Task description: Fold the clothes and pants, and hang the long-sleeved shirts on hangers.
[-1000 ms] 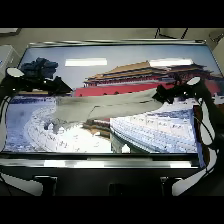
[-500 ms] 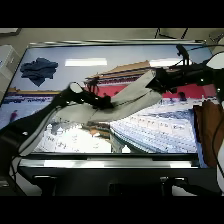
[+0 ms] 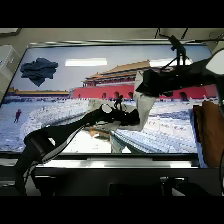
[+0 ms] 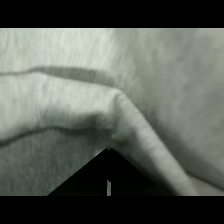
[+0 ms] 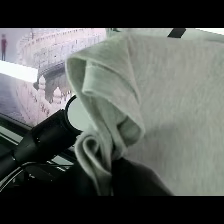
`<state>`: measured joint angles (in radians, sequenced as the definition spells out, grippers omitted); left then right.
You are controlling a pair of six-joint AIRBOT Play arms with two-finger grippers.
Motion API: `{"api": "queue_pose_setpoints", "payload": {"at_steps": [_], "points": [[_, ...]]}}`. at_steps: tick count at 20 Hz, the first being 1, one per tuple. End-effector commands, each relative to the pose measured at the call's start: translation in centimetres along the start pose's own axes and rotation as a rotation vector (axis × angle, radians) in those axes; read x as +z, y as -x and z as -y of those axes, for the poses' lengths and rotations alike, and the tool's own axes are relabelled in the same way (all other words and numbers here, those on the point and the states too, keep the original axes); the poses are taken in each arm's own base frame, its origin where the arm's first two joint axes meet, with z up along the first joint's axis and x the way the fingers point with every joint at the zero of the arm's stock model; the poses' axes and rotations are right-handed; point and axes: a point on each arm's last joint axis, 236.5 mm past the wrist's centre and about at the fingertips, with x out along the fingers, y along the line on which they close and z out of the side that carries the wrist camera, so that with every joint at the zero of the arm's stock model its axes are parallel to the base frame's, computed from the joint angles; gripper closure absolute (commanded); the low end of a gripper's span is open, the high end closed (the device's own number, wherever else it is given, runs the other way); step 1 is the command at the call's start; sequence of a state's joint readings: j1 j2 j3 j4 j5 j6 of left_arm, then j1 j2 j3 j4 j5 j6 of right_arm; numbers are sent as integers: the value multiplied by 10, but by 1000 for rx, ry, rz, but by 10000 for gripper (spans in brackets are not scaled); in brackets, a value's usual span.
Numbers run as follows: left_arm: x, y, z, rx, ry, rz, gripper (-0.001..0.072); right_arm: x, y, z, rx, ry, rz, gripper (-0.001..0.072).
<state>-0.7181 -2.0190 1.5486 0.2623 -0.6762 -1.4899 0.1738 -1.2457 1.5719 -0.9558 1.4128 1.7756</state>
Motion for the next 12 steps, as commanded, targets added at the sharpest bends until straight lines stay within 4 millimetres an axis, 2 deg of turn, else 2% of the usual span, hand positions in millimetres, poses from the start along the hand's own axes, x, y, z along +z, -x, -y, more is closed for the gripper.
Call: {"api": "queue_pose_setpoints", "payload": {"at_steps": [1,3,4,6,8,10,11,12], "points": [[38,37,-17,53,-108,29,684,16,-39,-7,14,-7,25,671],[83,110,-40,168,-198,60,684,19,-75,-25,85,-11,7,671],[108,159,-49,230,-230,100,683,17,-98,-33,120,-31,-18,671],[144,258,-56,323,-267,203,683,10,-149,-47,175,-66,-54,671],[159,351,-47,376,-287,323,682,3,-207,-52,201,-121,-69,670],[156,424,-25,407,-327,442,681,-16,-263,-51,218,-201,-111,670],[151,453,-10,412,-349,502,681,-27,-289,-49,225,-253,-134,665],[144,474,6,411,-372,550,681,-35,-312,-46,236,-312,-150,554]]}}
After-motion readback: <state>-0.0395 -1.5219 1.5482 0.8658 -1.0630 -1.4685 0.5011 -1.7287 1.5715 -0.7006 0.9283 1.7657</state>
